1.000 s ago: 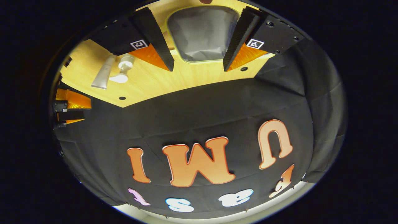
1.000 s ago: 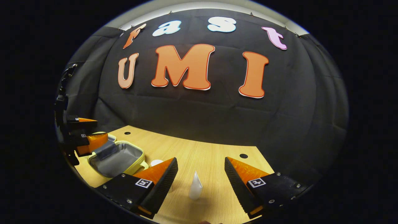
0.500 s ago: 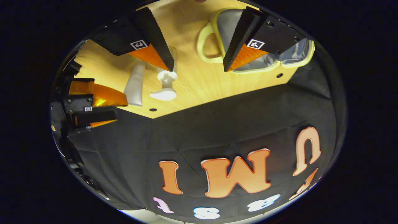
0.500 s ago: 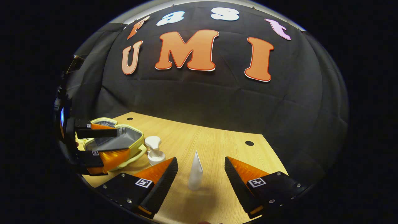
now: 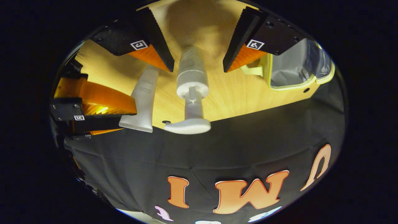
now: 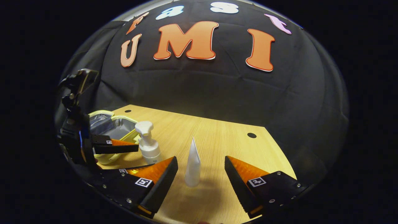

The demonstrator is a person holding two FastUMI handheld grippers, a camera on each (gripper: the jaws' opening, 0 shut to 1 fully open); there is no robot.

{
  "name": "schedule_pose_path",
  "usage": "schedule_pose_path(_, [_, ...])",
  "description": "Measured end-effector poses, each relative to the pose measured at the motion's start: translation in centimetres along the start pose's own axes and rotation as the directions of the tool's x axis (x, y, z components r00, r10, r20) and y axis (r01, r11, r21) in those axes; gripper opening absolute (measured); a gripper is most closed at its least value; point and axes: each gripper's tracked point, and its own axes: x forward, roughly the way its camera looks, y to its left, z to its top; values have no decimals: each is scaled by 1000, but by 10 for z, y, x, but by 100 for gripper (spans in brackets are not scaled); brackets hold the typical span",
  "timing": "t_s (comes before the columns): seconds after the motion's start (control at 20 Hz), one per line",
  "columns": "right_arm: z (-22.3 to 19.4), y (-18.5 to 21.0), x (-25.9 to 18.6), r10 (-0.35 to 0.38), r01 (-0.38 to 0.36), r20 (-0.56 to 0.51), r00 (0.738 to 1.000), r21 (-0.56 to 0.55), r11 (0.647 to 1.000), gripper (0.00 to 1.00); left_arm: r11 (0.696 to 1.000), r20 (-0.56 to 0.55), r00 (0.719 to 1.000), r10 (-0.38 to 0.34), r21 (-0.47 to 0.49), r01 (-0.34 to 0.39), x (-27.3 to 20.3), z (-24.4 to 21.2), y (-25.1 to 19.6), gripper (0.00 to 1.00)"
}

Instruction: First open the suitcase, pack the skin care products into it, and then close the suitcase.

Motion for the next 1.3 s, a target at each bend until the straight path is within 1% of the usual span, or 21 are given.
schedule_pose_path(0.15, [-10, -1, 5, 6, -6, -15, 1000, -3, 1000, 96, 999, -13, 1000, -28, -35, 28, 17, -8, -11, 95])
schedule_pose_path(0.2, [-15, -2, 7, 8, -8, -25, 1000, 1, 1000, 96, 998, -28, 999, -38, -47, 37, 23, -12, -13, 92])
schedule_pose_path(0.25, [-20, -1, 10, 12, -11, -35, 999, 6, 1000, 96, 998, -34, 999, -35, -58, 33, 31, -19, -13, 92])
schedule_pose_path(0.3, [-25, -1, 12, 15, -15, -44, 999, 9, 1000, 96, 996, -43, 998, -48, -75, 44, 33, -21, -16, 82])
schedule_pose_path(0.35, [-29, 2, 14, 20, -19, -52, 998, 11, 1000, 96, 996, -50, 998, -37, -86, 32, 33, -24, -12, 75])
schedule_pose_path(0.4, [-32, 3, 17, 27, -26, -58, 998, 15, 1000, 96, 995, -54, 998, -34, -96, 29, 37, -26, -11, 73])
schedule_pose_path(0.45, [-37, 4, 19, 33, -32, -66, 997, 17, 999, 96, 994, -40, 999, -29, -105, 25, 40, -25, -9, 73])
schedule_pose_path(0.5, [-41, 6, 21, 43, -42, -74, 996, 20, 999, 99, 994, -47, 999, -27, -111, 22, 42, -24, -9, 61])
schedule_pose_path(0.55, [-45, 9, 24, 51, -49, -88, 995, 20, 999, 96, 994, -45, 999, -21, -112, 16, 39, -22, -7, 61])
schedule_pose_path(0.65, [-51, 15, 31, 73, -71, -106, 992, 24, 997, 96, 991, -48, 999, -7, -132, 1, 34, -19, -2, 58])
schedule_pose_path(0.75, [-59, 22, 35, 107, -103, -131, 986, 36, 994, 95, 990, -42, 999, 6, -139, -12, 26, -11, 5, 59])
schedule_pose_path(0.8, [-60, 24, 38, 111, -105, -137, 984, 47, 993, 92, 990, -39, 999, 13, -138, -18, 22, -8, 9, 60])
schedule_pose_path(0.85, [-61, 24, 42, 112, -105, -146, 983, 58, 993, 86, 990, -36, 999, 23, -142, -28, 17, -4, 14, 60])
schedule_pose_path(0.9, [-64, 25, 46, 118, -109, -152, 981, 70, 992, 84, 988, -31, 999, 28, -150, -32, 12, 1, 18, 59])
schedule_pose_path(0.95, [-67, 26, 50, 119, -108, -159, 980, 74, 991, 80, 987, -26, 999, 38, -156, -42, 6, 7, 22, 59])
schedule_pose_path(1.0, [-69, 27, 54, 121, -110, -166, 979, 73, 991, 72, 986, -20, 999, 49, -160, -51, 2, 12, 27, 59])
schedule_pose_path(1.05, [-73, 28, 58, 125, -113, -177, 976, 76, 991, 72, 984, -9, 998, 61, -165, -62, -3, 21, 32, 59])
schedule_pose_path(1.1, [-79, 29, 58, 135, -118, -207, 969, 91, 989, 70, 983, -3, 998, 66, -170, -65, -7, 26, 37, 59])
schedule_pose_path(1.15, [-80, 27, 61, 134, -109, -214, 968, 124, 986, 63, 983, 4, 997, 72, -171, -70, -11, 30, 40, 61])
schedule_pose_path(1.2, [-80, 26, 59, 140, -105, -218, 966, 161, 981, 53, 982, 8, 997, 80, -171, -78, -15, 34, 44, 59])
schedule_pose_path(1.3, [-80, 25, 61, 136, -97, -230, 964, 175, 980, 50, 983, 13, 995, 99, -159, -96, -22, 39, 54, 59])
